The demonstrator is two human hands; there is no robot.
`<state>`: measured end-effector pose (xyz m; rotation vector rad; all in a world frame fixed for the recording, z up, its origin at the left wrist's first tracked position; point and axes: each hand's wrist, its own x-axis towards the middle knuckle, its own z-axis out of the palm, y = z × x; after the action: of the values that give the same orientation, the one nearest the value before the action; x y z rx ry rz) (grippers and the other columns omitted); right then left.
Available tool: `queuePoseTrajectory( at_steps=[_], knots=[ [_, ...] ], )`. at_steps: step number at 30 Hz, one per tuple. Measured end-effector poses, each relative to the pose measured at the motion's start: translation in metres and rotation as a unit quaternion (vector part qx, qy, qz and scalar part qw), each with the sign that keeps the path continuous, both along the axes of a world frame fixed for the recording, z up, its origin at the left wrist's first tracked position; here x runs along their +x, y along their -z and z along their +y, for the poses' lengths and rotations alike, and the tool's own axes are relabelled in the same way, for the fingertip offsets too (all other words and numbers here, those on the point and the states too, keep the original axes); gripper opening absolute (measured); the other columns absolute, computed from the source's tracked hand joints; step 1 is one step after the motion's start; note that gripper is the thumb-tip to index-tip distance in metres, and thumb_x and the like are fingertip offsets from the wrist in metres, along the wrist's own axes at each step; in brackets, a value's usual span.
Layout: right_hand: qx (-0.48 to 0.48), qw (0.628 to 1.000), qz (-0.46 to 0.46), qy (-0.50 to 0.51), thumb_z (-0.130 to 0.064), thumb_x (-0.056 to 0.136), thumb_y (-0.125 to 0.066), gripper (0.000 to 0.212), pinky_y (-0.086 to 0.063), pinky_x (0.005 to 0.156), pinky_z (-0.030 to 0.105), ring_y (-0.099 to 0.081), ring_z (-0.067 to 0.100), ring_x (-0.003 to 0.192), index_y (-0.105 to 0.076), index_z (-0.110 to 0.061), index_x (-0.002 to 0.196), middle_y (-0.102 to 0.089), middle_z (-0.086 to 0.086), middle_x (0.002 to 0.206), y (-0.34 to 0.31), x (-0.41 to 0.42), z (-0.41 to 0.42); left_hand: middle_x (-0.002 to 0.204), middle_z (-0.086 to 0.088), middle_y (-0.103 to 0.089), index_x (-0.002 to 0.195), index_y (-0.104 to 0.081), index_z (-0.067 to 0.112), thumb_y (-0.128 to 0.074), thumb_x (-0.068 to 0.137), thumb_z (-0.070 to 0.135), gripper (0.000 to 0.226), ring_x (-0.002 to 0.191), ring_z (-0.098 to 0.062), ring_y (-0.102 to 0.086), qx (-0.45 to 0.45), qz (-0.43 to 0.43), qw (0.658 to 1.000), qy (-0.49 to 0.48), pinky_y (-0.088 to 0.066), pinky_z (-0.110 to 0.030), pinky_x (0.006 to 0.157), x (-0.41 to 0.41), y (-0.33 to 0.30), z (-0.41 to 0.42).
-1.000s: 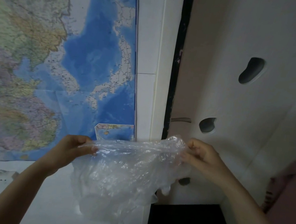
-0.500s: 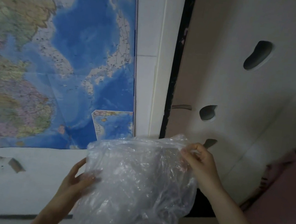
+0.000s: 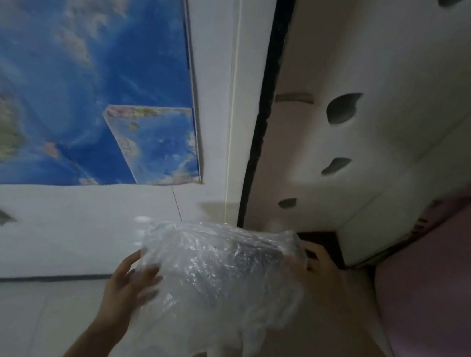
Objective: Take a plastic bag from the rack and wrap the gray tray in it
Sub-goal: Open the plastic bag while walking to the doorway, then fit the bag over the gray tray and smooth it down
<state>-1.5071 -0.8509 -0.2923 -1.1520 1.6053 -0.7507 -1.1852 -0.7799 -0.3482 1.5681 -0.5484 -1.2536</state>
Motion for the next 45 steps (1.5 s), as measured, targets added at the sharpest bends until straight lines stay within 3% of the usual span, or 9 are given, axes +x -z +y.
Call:
queuePoseTrajectory(
  at_steps=[3,7,13,19,24,34,37,41,45],
  knots=[
    [0.054,0.997,0.038,-0.029,-0.023,0.076,-0.075,0.057,-0.055,0.077,0.042,-0.066,0.024,0.093,-0.05,-0.013,0.126,-0.067,0.01,0.106,0.044,-0.004,0.007,0.093,-0.002,-0.07,0.11,-0.06,0.027,-0.059,0.085,0.01,0.031,0.08,-0.022,-0.067,0.053,0.035,0.998,-0.025,-0.051,-0.033,0.062,-0.012,0.042,0.0],
    [0.098,0.994,0.053,-0.014,-0.02,0.078,-0.074,0.061,-0.048,0.066,0.018,-0.059,0.007,0.085,-0.041,-0.021,0.13,-0.058,-0.011,0.101,0.104,-0.001,0.02,0.095,-0.005,-0.067,0.106,-0.058,0.027,-0.055,0.087,0.007,0.028,0.081,-0.024,-0.064,0.125,0.065,0.989,-0.038,-0.052,-0.029,0.056,-0.029,0.102,0.003],
    [0.1,0.988,0.119,0.023,-0.019,0.08,-0.07,0.068,-0.05,0.094,0.047,-0.056,0.025,0.113,-0.034,-0.018,0.138,-0.054,0.007,0.13,0.191,-0.002,0.029,0.093,-0.004,-0.068,0.116,-0.057,0.021,-0.062,0.083,0.005,0.038,0.082,-0.022,-0.067,0.192,0.061,0.979,-0.023,-0.054,-0.03,0.058,-0.045,0.181,0.007],
    [0.097,0.958,0.269,0.014,-0.02,0.084,-0.064,0.068,-0.044,0.082,0.029,-0.057,0.025,0.11,-0.028,-0.022,0.142,-0.051,0.008,0.132,0.289,-0.001,0.043,0.11,-0.008,-0.063,0.122,-0.054,0.026,-0.069,0.075,-0.001,0.056,0.096,-0.025,-0.063,0.228,0.027,0.972,0.048,-0.053,-0.037,0.071,-0.054,0.26,0.012],
    [0.125,0.944,0.303,-0.027,-0.023,0.086,-0.063,0.074,-0.037,0.073,0.022,-0.059,0.023,0.105,-0.018,-0.024,0.145,-0.048,0.009,0.132,0.368,0.01,0.038,0.117,-0.006,-0.054,0.126,-0.052,0.026,-0.077,0.069,0.002,0.067,0.091,-0.012,-0.059,0.26,-0.052,0.957,0.122,-0.053,-0.031,0.065,-0.063,0.329,0.007],
    [0.17,0.904,0.355,-0.167,-0.037,0.086,-0.062,0.087,-0.043,0.06,0.03,-0.062,0.028,0.089,-0.001,-0.025,0.146,-0.039,0.013,0.132,0.516,0.041,-0.017,0.121,-0.008,-0.049,0.142,-0.028,0.029,-0.083,0.066,0.017,0.094,0.096,-0.022,-0.059,0.257,-0.163,0.927,0.221,-0.054,-0.041,0.079,-0.066,0.471,-0.043],
    [0.15,0.896,0.364,-0.204,-0.032,0.086,-0.063,0.084,-0.045,0.061,0.031,-0.063,0.029,0.089,-0.004,-0.025,0.145,-0.037,0.016,0.135,0.55,0.053,-0.035,0.118,-0.007,-0.046,0.142,-0.025,0.032,-0.082,0.066,0.015,0.097,0.086,-0.009,-0.055,0.241,-0.142,0.945,0.168,-0.049,-0.027,0.068,-0.066,0.498,-0.06],
    [0.137,0.884,0.374,-0.246,-0.018,0.087,-0.063,0.078,-0.057,0.071,0.037,-0.064,0.031,0.092,-0.011,-0.02,0.145,-0.03,0.019,0.142,0.585,0.065,-0.05,0.134,-0.014,-0.045,0.142,-0.027,0.03,-0.079,0.07,0.012,0.091,0.116,-0.03,-0.049,0.238,-0.186,0.935,0.184,-0.049,-0.043,0.09,-0.066,0.529,-0.081],
    [0.157,0.88,0.373,-0.248,-0.006,0.088,-0.058,0.071,-0.054,0.083,0.039,-0.059,0.035,0.107,-0.016,-0.014,0.144,-0.027,0.023,0.146,0.611,0.071,-0.057,0.139,-0.013,-0.045,0.142,-0.031,0.029,-0.075,0.073,0.009,0.084,0.12,-0.032,-0.047,0.22,-0.207,0.928,0.217,-0.048,-0.046,0.095,-0.063,0.553,-0.089]
  ],
)
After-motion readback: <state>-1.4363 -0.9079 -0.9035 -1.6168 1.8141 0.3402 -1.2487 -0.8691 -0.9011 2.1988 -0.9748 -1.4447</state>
